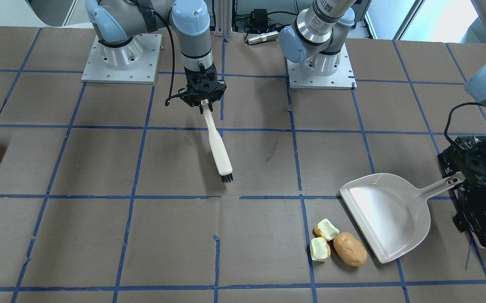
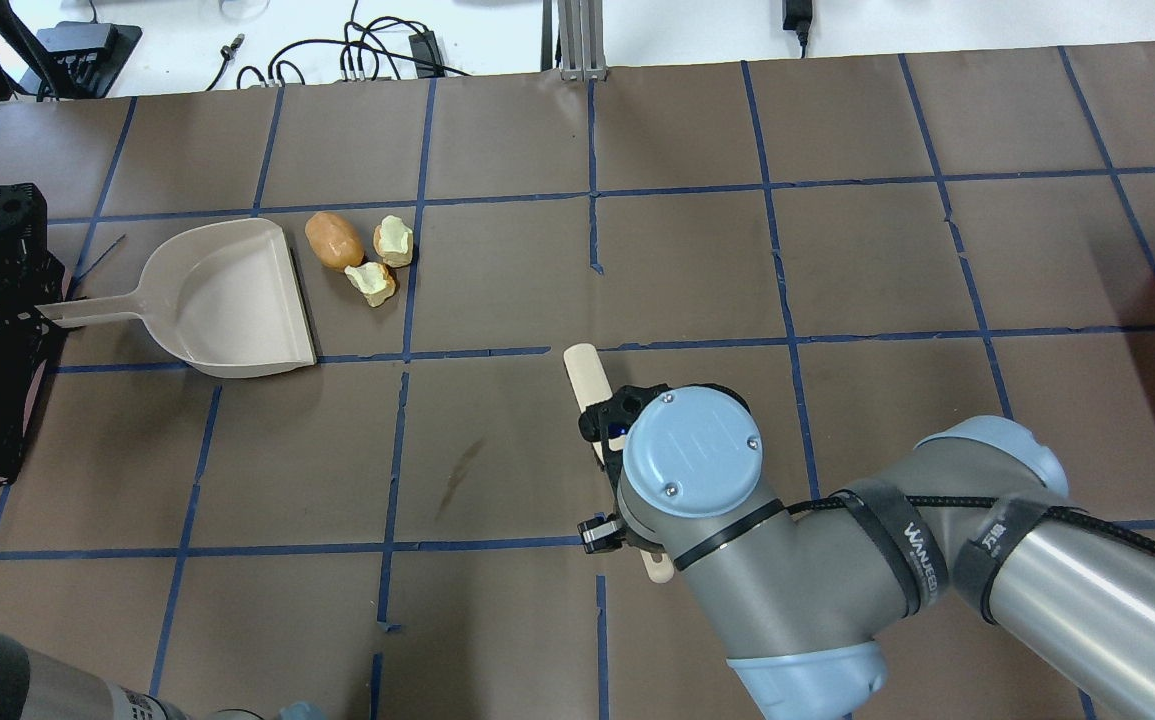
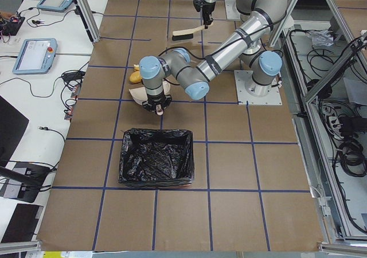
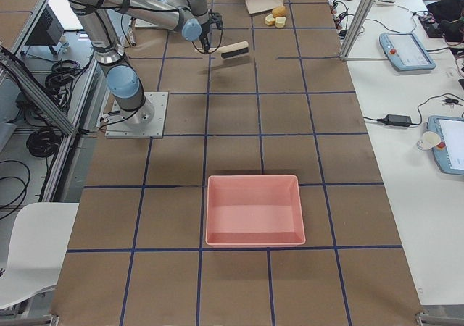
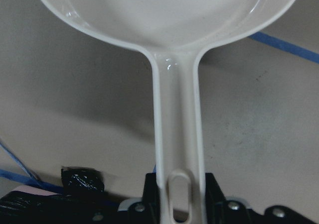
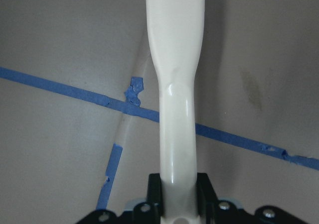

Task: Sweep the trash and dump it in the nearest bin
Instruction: 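Lift brush with right gripper and move it behind the bread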

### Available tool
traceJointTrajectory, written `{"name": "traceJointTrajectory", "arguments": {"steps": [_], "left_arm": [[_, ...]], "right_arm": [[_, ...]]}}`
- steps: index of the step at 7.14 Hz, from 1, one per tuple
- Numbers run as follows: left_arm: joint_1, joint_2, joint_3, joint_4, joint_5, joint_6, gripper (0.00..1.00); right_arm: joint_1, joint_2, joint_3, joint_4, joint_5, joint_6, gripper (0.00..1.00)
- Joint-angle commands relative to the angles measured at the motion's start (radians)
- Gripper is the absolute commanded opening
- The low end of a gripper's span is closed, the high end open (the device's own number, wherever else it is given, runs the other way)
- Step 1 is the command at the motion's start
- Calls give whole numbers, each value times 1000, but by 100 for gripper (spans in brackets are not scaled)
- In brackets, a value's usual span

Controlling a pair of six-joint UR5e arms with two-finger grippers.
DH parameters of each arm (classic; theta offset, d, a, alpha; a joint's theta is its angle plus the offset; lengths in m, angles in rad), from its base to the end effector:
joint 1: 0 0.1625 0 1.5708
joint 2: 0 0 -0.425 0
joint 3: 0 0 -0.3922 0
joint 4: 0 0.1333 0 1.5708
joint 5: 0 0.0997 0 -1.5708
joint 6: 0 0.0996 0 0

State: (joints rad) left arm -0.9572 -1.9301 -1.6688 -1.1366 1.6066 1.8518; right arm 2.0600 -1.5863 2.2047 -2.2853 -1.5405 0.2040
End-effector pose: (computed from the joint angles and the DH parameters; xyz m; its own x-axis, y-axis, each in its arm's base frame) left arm 0.2387 -0.5642 0.2854 -0.3264 0.9447 0.0321 0.9451 0.3256 0.0280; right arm 0.3185 -0.3082 0.2705 -0.9574 -0.2845 -0.0490 -0.2796 0.9561 -0.0879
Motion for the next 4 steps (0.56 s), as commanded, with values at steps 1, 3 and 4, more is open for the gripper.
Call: {"name": "traceJointTrajectory", "arguments": {"steps": [1, 3, 4], "left_arm": [[-1, -10, 7, 0, 1, 0, 3], [-6, -50, 49, 0, -2, 26, 3], [-6, -65, 76, -3, -4, 27, 3]], "right_arm": [[-12, 40, -115, 13, 13, 0, 4], [-11, 177, -269, 38, 14, 26, 4], [-11, 251, -378, 88, 14, 49, 5]]}}
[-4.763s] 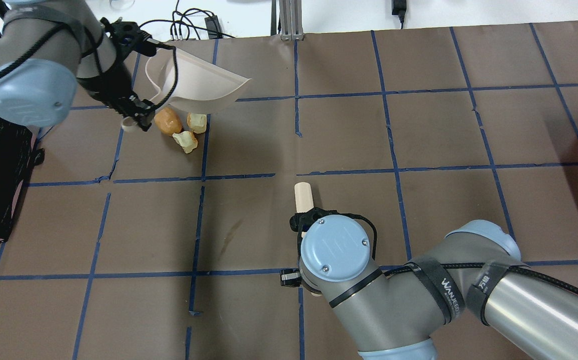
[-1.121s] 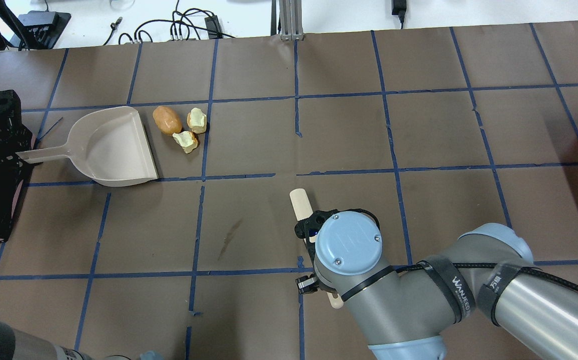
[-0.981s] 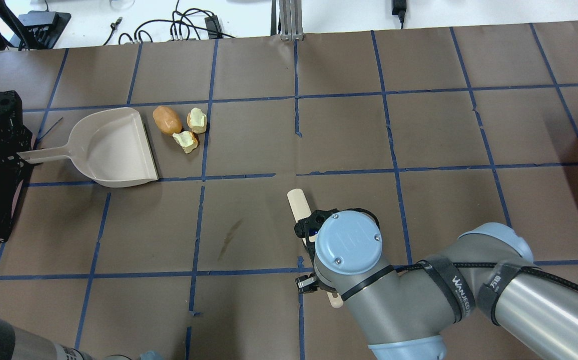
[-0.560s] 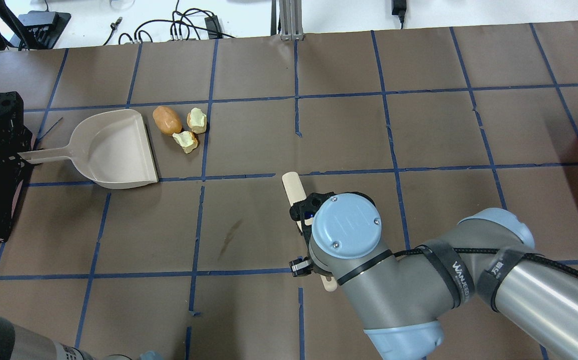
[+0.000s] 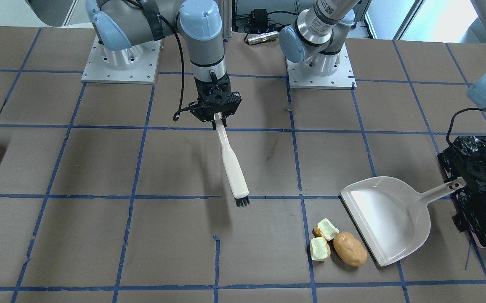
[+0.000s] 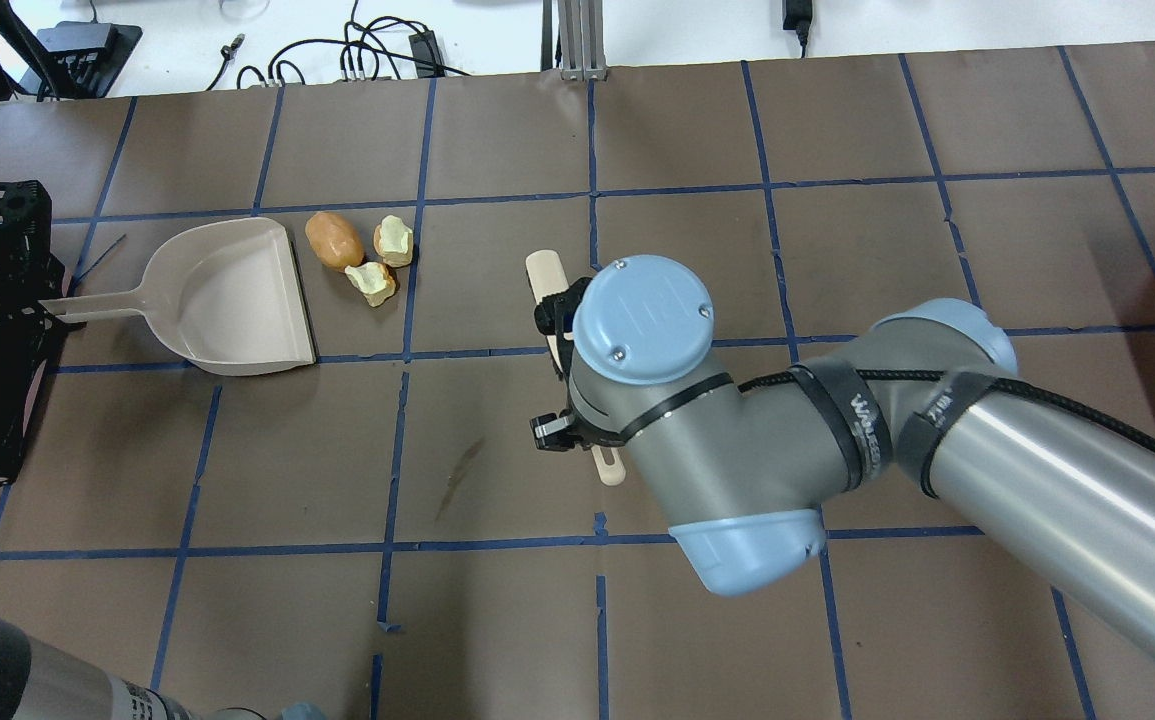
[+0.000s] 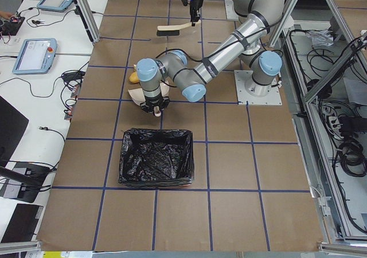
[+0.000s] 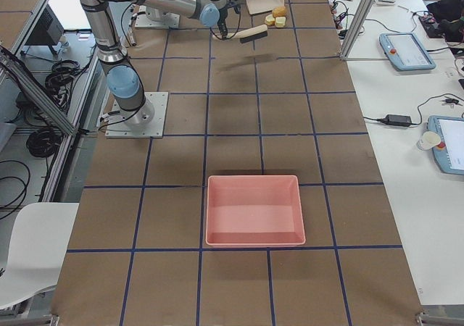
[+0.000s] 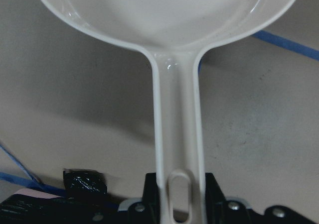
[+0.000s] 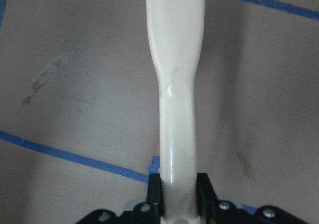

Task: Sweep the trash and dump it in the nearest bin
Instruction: 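Lift brush with right gripper and move it behind the bread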

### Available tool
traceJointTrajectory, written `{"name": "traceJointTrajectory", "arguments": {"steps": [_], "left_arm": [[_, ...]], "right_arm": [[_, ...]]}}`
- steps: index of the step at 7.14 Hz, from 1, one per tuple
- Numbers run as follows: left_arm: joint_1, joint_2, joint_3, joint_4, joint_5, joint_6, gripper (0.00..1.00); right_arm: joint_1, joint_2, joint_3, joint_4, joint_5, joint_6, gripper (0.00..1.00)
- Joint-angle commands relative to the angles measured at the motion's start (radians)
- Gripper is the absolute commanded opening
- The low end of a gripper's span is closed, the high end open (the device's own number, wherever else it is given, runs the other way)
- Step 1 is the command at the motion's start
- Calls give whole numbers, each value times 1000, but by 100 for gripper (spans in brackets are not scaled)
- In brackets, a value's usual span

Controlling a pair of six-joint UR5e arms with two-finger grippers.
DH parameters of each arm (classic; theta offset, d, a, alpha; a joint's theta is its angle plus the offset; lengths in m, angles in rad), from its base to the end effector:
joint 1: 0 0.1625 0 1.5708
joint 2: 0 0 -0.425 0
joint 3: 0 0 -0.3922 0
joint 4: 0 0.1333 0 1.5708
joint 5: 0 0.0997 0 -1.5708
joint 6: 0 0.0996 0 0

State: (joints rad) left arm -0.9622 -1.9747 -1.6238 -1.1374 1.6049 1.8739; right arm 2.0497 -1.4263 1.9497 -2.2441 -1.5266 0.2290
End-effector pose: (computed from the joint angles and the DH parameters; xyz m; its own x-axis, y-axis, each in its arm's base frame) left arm 0.2458 -0.5799 0.2784 -0.3006 0.9532 0.0326 0.9536 0.2999 0.0255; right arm 0.3592 -0.3930 0.3035 -0.9640 -0.2548 -0.0764 -0.2432 0.9605 -0.1355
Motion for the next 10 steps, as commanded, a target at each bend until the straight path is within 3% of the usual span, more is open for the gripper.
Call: {"name": "traceJointTrajectory", "arguments": {"steps": [1, 3, 4, 7, 10], "left_arm": [[-7, -26, 35, -5, -5, 4, 3], [-10, -33, 35, -4, -8, 22, 3], [-21, -33, 30, -5, -8, 22, 3], [-30, -44, 36, -7, -33, 53, 3], [-30, -47, 36, -7, -31, 56, 3]], "right_arm": [[3, 156, -246, 123, -1, 50, 5], [10, 332, -557, 318, -3, 90, 5], [18, 402, -643, 345, 2, 127, 5], [23, 475, -721, 359, 2, 164, 5], [70, 573, -898, 417, -6, 207, 6]]}}
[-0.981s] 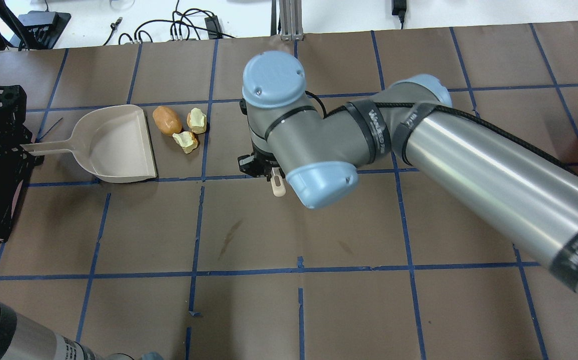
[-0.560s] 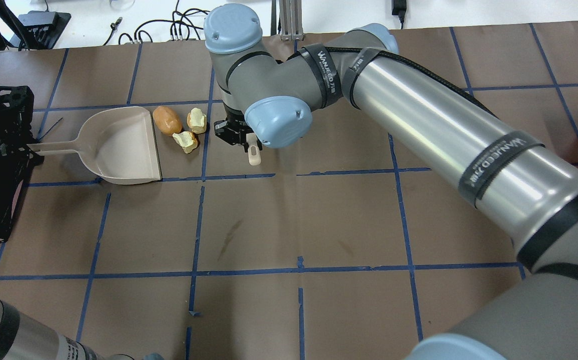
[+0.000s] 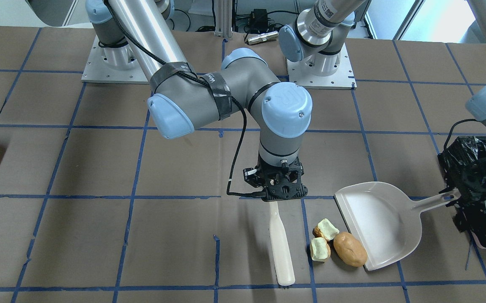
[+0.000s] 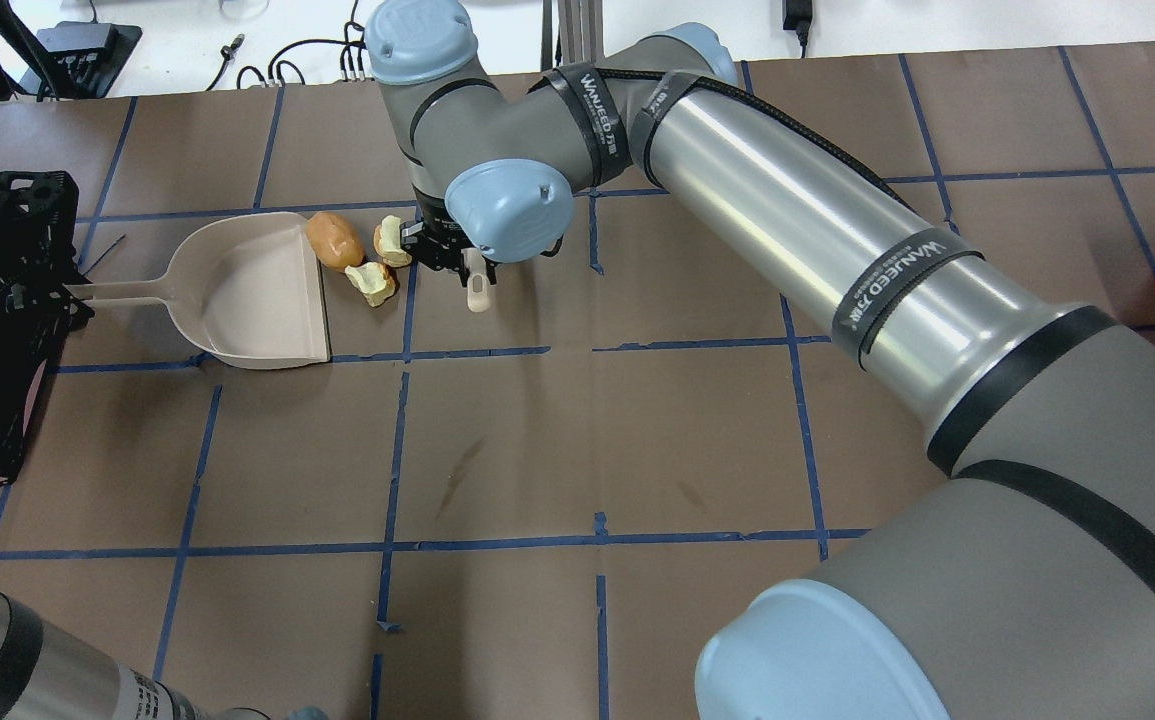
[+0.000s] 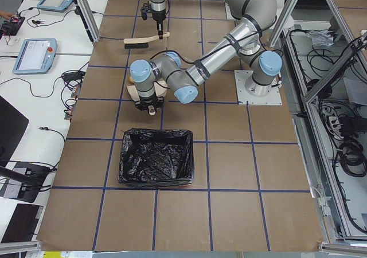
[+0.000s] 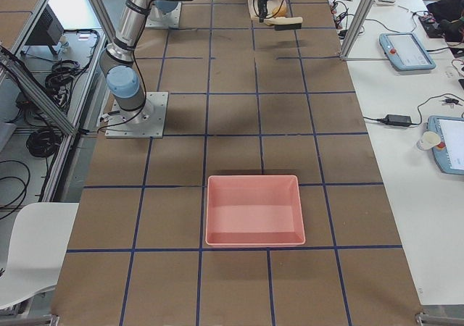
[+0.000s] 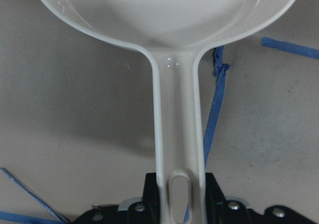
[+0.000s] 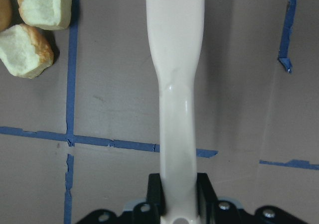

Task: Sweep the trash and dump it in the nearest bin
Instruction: 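Lift brush with right gripper and move it behind the bread, then sweep bread into dustpan with brush in right gripper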

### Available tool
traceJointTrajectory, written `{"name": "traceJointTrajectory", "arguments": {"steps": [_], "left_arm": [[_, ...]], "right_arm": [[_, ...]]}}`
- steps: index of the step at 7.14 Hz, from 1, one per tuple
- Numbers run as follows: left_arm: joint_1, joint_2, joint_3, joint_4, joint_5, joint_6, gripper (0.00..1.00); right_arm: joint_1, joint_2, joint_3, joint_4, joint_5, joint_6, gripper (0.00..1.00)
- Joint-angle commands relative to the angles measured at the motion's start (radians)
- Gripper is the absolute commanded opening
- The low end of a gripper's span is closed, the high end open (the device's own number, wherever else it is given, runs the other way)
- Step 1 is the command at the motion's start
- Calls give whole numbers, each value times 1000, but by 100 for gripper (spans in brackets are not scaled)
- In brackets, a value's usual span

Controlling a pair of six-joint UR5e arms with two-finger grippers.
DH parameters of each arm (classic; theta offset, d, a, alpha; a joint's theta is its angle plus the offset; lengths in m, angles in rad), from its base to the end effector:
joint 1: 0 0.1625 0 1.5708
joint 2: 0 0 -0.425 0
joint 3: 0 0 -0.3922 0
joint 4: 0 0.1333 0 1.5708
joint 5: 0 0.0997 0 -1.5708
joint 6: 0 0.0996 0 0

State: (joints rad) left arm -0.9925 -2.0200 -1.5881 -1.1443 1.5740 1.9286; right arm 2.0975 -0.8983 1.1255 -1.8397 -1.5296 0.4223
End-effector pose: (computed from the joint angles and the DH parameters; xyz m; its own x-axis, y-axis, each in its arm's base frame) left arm 0.2333 -0.6007 0.2654 -0.2183 0.9751 0.0386 0.9757 0.2188 -0.0110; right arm 0.4961 -0.5798 0.3113 -0.9929 -0.1055 -0.0546 -0.1045 0.9943 -0.0212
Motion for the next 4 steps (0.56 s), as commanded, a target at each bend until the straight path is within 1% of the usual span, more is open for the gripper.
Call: {"name": "traceJointTrajectory", "arguments": {"steps": [1, 4], "left_arm": [[0, -2, 0, 0, 0, 1, 3], [0, -3, -1, 2, 1, -8, 4]], "right_arm": [[39, 70, -102, 14, -4, 13, 6], [49, 105, -102, 24, -9, 1, 6]]}}
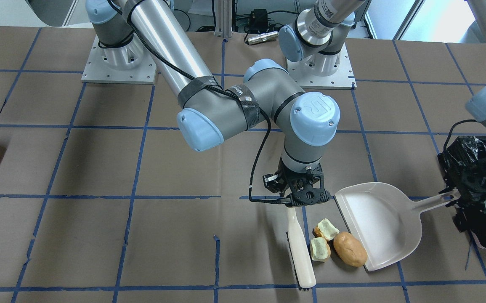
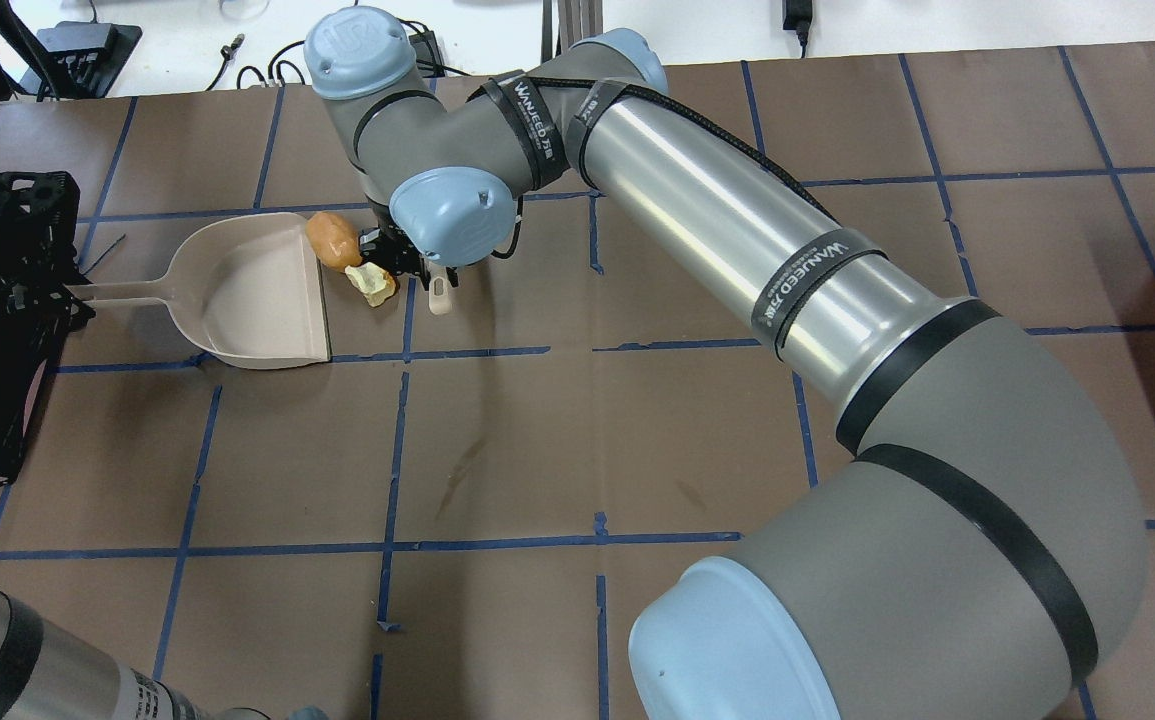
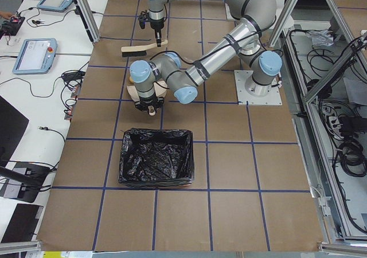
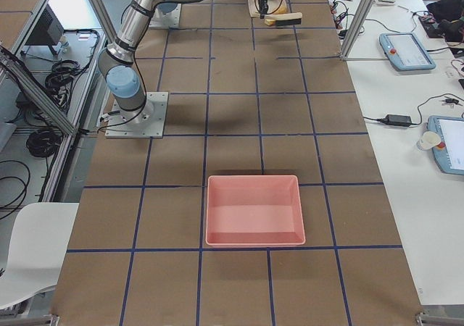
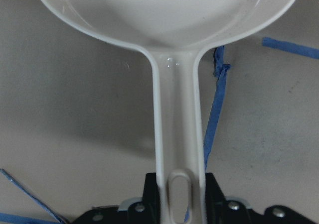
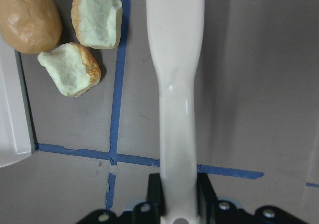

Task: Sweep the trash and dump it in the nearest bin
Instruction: 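Sweep bread into dustpan with brush in right gripper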

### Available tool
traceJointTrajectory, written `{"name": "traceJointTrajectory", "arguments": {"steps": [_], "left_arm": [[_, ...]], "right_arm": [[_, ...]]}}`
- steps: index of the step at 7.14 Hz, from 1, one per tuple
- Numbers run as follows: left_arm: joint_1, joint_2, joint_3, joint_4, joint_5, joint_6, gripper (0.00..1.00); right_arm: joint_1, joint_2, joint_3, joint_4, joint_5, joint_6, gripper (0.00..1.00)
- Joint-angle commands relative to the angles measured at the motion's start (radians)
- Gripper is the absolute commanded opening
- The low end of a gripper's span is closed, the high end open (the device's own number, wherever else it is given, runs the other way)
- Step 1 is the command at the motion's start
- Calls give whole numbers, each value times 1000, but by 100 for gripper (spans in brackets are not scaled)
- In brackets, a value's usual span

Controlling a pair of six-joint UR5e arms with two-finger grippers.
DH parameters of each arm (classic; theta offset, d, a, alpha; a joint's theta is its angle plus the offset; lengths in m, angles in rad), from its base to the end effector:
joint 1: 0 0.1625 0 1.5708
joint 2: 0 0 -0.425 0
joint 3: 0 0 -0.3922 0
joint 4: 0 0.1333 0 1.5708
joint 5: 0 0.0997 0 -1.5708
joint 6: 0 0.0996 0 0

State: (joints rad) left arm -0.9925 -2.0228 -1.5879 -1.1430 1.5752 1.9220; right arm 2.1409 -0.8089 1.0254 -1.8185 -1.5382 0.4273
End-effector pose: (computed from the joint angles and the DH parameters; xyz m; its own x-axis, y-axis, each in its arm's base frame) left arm 0.2336 -0.6010 0.2639 -0.2247 0.9736 0.0403 0.9742 0.2252 -0.0101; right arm 0.5355 -0.5822 0.2894 -0.9888 -0.1430 -0.0426 -0.1425 0.9897 -0.0149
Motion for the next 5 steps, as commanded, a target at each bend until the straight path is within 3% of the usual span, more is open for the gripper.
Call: {"name": "traceJointTrajectory", "arguments": {"steps": [1, 5], "left_arm": [[0, -2, -1, 0, 0, -1, 4], [2, -4, -6, 8, 0, -1, 4]], "right_arm": [[26, 22, -4, -5, 0, -5, 6], [73, 43, -5, -15, -2, 1, 7]]}}
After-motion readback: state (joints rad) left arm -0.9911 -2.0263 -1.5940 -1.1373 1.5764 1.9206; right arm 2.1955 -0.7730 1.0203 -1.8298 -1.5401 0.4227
